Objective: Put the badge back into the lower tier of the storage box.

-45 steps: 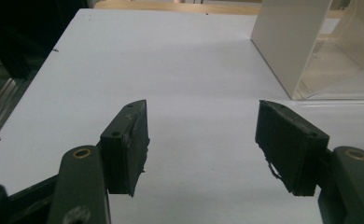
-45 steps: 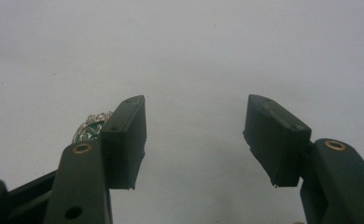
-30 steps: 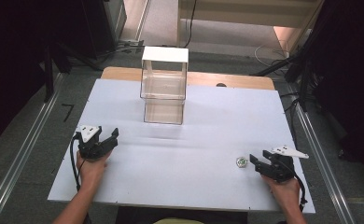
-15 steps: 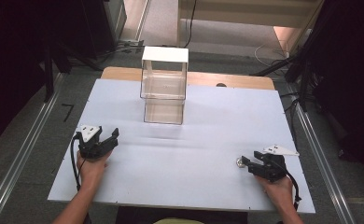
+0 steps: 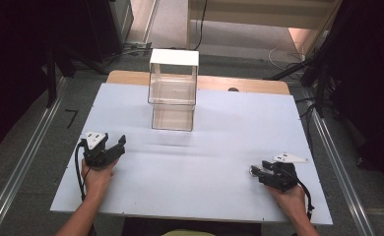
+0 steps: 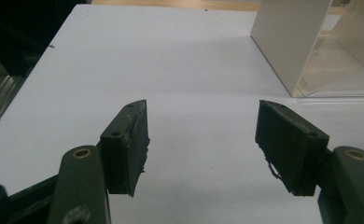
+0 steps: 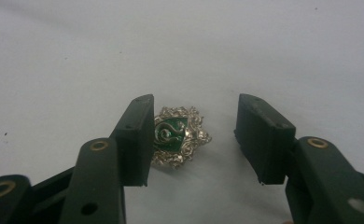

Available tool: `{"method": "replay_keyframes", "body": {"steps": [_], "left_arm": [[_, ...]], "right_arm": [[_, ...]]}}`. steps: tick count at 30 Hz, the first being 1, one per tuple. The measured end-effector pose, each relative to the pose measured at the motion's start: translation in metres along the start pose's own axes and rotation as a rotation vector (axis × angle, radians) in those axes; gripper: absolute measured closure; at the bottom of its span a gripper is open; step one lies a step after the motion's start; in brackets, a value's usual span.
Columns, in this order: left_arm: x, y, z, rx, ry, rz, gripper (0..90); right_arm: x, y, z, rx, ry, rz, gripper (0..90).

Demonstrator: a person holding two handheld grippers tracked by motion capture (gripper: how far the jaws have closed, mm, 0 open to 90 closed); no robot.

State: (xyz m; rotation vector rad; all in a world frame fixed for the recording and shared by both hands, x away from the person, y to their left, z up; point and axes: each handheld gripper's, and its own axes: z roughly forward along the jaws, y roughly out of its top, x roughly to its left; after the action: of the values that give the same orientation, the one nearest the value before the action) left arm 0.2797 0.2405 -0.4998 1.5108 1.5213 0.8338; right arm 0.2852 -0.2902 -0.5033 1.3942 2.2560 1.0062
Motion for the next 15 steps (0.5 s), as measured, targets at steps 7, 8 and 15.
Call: {"method": "replay_keyframes", "body": {"steps": [7, 8, 15], "left_arm": [[0.0006, -0.0001, -0.0002, -0.004, -0.002, -0.005, 34.6], [0.0007, -0.0001, -0.0002, -0.005, 0.000, -0.006, 34.6], [0.0011, 0.0003, -0.0007, -0.007, 0.001, -0.006, 34.6]], "right_arm": [[0.0023, 0.0001, 0.0004, 0.006, 0.028, -0.019, 59.0], [0.0029, 0.0001, 0.0003, 0.005, 0.029, -0.020, 59.8], [0.0014, -0.0006, -0.0067, -0.021, 0.057, -0.014, 71.8]]}}
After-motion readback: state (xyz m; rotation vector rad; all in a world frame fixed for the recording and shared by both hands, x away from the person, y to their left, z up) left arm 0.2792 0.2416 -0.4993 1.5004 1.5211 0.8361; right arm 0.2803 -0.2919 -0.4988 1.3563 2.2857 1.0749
